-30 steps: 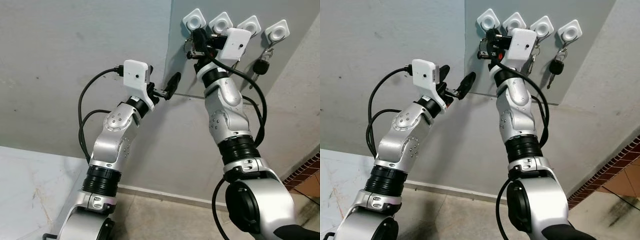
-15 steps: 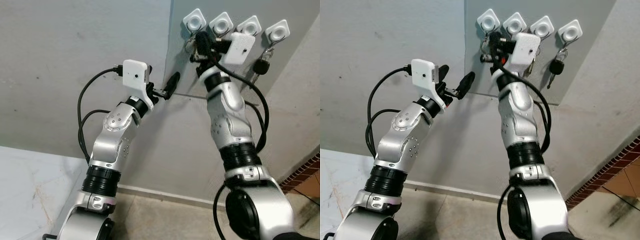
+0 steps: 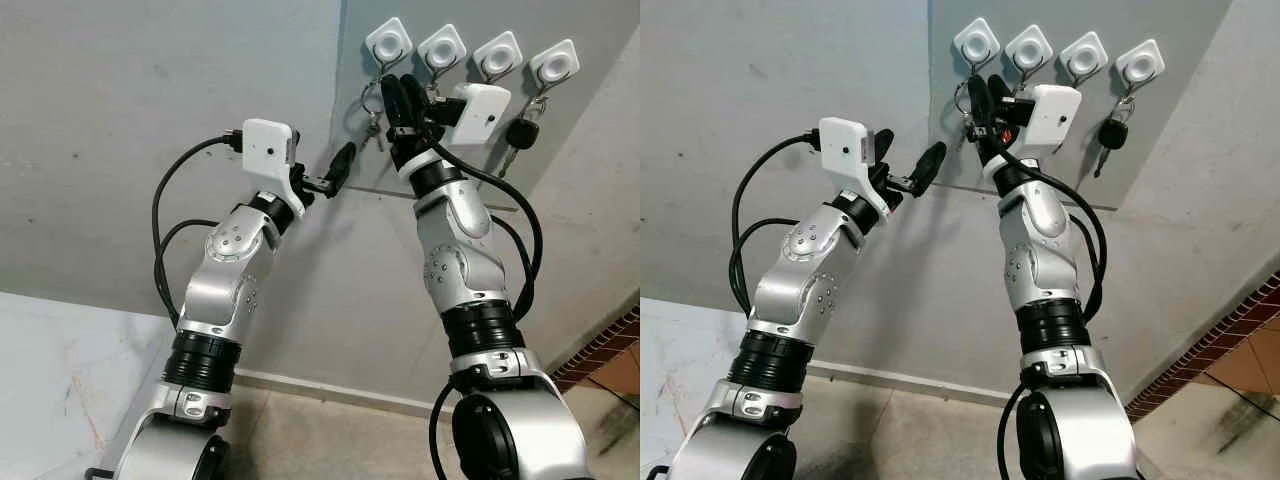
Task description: Hang keys on a hook
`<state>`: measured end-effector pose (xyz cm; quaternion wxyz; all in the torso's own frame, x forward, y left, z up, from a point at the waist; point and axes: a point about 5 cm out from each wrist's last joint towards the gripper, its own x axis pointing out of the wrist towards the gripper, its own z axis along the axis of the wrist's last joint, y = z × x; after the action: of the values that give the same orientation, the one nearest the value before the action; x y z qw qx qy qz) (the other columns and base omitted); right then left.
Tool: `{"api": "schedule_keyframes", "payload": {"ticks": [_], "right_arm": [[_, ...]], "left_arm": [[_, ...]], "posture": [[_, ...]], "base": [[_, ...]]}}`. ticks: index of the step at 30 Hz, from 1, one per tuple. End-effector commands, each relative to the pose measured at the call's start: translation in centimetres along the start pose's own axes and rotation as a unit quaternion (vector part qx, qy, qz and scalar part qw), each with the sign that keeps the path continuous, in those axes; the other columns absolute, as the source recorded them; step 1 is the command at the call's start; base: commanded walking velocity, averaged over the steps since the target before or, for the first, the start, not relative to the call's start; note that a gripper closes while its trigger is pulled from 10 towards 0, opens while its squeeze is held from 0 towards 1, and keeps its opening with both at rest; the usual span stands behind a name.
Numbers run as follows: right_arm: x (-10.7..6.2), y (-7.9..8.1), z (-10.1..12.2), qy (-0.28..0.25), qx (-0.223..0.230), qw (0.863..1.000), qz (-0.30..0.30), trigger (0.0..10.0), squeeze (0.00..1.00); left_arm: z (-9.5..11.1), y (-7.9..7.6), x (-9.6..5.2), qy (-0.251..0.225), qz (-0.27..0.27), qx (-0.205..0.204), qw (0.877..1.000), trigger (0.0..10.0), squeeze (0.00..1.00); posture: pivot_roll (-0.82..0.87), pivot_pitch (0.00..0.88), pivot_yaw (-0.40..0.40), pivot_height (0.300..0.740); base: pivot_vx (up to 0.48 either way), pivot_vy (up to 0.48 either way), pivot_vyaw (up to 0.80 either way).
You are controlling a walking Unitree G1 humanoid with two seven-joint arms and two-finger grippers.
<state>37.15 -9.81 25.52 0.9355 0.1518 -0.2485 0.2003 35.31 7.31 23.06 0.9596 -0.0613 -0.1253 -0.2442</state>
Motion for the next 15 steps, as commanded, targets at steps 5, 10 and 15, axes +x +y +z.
{"api": "schedule_keyframes", "payload": {"ticks": [5,10,15], "right_arm": [[-2.6,-0.6,-2.0,0.022,-0.019,1.000,0.002,10.0,1.00],[-8.8,-2.3,-7.0,0.113,-0.035,0.992,-0.032,10.0,0.00],[-13.8,-3.0,-10.5,0.197,-0.039,0.978,-0.059,10.0,0.00]], "left_arm": [[-3.5,0.8,-1.5,0.038,0.034,0.003,0.999,10.0,0.00],[-10.0,1.3,-5.3,0.119,0.061,-0.009,0.991,10.0,0.00],[-13.8,0.5,-7.8,0.186,0.031,-0.022,0.982,10.0,0.00]], "posture": [[0.05,0.021,-0.035,0.740],[0.04,0.015,-0.028,0.740],[0.03,0.004,-0.017,0.740]], "base": [[0.000,0.000,0.00],[0.000,0.000,0.00],[0.000,0.000,0.00]]}}
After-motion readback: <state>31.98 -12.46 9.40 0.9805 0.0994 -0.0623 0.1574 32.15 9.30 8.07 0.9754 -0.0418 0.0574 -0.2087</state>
